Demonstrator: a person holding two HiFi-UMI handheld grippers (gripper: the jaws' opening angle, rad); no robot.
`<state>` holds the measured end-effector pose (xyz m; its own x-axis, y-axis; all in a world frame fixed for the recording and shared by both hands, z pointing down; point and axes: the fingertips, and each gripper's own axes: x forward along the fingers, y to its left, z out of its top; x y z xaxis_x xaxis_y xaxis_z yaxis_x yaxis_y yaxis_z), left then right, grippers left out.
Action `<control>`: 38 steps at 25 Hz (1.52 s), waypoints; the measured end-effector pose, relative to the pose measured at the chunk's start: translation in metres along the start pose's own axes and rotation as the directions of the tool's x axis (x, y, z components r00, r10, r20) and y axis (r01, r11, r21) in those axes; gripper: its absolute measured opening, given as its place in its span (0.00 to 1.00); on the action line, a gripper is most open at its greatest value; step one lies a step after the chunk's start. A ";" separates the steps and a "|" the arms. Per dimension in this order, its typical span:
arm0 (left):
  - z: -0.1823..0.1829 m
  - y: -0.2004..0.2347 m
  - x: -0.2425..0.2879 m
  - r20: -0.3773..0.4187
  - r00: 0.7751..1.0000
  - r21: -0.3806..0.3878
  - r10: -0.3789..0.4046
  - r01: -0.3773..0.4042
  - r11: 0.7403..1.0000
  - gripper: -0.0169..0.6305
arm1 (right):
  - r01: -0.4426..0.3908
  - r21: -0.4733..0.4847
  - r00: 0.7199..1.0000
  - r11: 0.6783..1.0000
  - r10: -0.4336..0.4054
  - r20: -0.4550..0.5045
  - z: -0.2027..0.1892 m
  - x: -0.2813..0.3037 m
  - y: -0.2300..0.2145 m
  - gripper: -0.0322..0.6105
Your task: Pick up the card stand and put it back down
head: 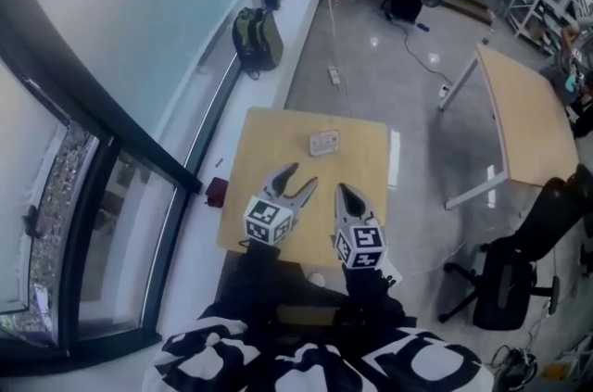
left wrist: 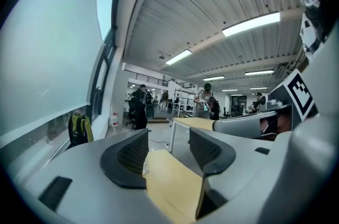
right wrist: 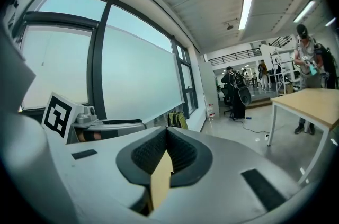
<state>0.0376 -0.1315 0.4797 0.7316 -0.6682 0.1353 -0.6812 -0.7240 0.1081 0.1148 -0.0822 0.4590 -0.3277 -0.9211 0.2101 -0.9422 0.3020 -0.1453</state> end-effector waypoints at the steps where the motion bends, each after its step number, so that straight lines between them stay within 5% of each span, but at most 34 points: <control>1: 0.002 -0.004 -0.006 0.009 1.000 0.000 0.017 -0.017 1.000 0.43 | -0.009 -0.014 1.000 1.000 0.009 0.010 0.004 -0.003 0.005 0.08; 5: 0.012 -0.018 -0.024 0.042 0.997 0.031 0.063 -0.064 0.997 0.40 | -0.027 -0.052 0.999 0.998 0.029 0.046 0.016 -0.011 0.017 0.07; 13: 0.009 -0.030 -0.044 0.067 0.989 0.053 0.132 -0.135 0.989 0.04 | 0.003 -0.049 0.999 0.999 -0.001 0.038 0.011 -0.020 0.006 0.07; 38: 0.032 -0.037 -0.054 0.082 0.983 0.060 0.167 -0.172 0.983 0.04 | 0.069 -0.038 0.998 0.997 -0.069 -0.006 0.007 -0.030 -0.015 0.07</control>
<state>0.0240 -0.0739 0.4372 0.6073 -0.7914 0.0699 -0.7941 -0.6073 0.0241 0.1391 -0.0609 0.4479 -0.2623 -0.9384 0.2250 -0.9645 0.2471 -0.0937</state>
